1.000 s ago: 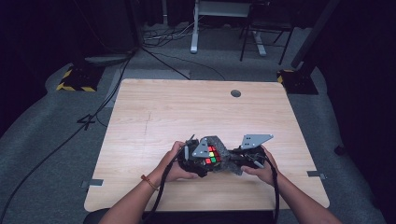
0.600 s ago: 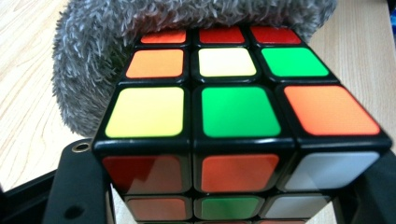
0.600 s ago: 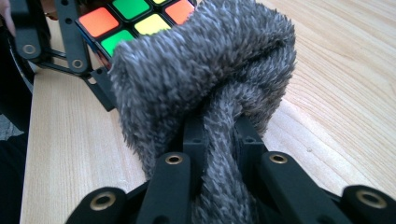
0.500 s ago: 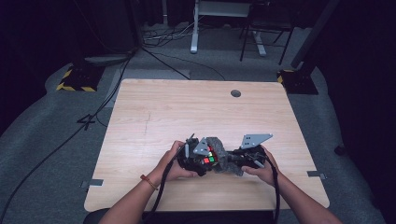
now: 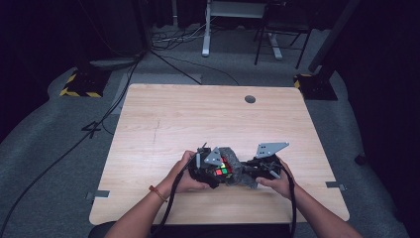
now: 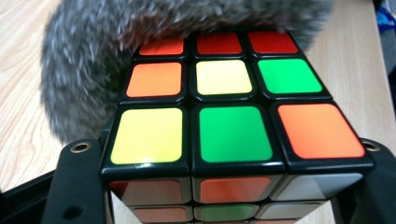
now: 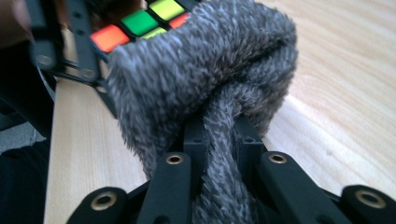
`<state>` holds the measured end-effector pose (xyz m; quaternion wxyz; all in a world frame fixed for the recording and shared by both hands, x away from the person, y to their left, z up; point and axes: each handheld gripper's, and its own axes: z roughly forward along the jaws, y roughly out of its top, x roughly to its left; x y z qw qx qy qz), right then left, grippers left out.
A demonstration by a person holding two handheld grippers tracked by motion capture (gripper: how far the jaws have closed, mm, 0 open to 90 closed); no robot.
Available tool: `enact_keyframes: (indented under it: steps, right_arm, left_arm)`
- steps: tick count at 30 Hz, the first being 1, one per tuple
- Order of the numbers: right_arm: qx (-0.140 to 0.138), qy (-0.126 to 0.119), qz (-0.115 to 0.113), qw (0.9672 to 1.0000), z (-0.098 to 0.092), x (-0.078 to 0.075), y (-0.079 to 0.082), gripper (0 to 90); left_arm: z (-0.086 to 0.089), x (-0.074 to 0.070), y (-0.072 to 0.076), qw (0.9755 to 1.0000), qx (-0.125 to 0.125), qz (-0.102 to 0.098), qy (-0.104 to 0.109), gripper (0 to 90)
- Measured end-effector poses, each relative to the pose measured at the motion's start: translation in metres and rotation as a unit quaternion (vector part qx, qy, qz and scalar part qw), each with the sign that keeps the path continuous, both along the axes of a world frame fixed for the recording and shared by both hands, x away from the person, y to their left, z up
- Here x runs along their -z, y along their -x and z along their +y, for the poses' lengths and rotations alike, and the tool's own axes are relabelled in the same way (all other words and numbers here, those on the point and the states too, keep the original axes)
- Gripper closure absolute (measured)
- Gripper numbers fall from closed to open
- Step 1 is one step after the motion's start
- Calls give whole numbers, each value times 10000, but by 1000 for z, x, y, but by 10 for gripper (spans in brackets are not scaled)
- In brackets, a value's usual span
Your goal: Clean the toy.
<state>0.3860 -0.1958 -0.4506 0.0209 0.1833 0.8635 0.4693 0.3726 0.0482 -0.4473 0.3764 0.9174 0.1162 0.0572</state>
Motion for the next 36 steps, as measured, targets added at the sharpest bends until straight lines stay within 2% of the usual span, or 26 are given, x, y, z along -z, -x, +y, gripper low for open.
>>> enact_keyframes:
  steps: [2,4,6,9,10,12,15,18,21,24,27,29,30,32,34,36]
  right_arm:
    - [-8,36,45,10000,0,2,-1,799]
    - [-3,44,59,10000,1,2,-1,801]
    - [-12,62,60,10000,2,2,-1,801]
    - [-7,96,34,9999,2,2,-1,801]
    - [8,111,36,9999,1,2,-1,801]
    - [10,105,47,9999,0,3,-2,801]
    - [-16,126,34,9999,0,3,-1,801]
    - [-87,86,2,9999,2,3,1,801]
    - [-63,69,-143,9999,1,0,4,801]
    - [-42,-105,-248,9996,-2,-5,5,801]
    - [-48,-317,-331,9989,-5,-10,7,801]
    - [-191,-537,-280,9980,-5,-12,8,801]
    - [-212,-524,-312,9979,-3,-13,10,801]
    - [-295,-341,-444,9980,1,-14,14,801]
    - [-253,-281,-469,9982,1,-13,13,800]
    - [-178,-263,-442,9985,-3,-14,10,800]
  left_arm:
    - [1,-1,0,9999,79,103,111,326]
    - [2,0,-2,9999,26,118,83,326]
    - [3,0,-4,9995,73,252,185,325]
    - [3,0,-4,9994,74,243,216,325]
    - [3,-1,-3,9995,100,223,217,325]
    - [1,-2,-1,9999,6,-2,154,327]
    - [-1,-3,1,9998,36,-204,30,331]
    - [-4,-2,1,9997,1,-252,-42,332]
    - [-4,-2,-1,9998,-66,-204,13,330]
    - [-3,-1,-2,9997,-126,-207,-46,324]
    - [-2,1,-4,9999,-107,-90,25,315]
    - [-6,4,-3,9997,-102,-148,-151,327]
    - [-9,6,-1,9996,-72,-210,-192,329]
    - [-12,8,2,9988,-40,-341,-348,331]
    - [-12,7,1,9990,-45,-306,-307,332]
    - [-10,5,1,9991,-60,-361,-213,333]
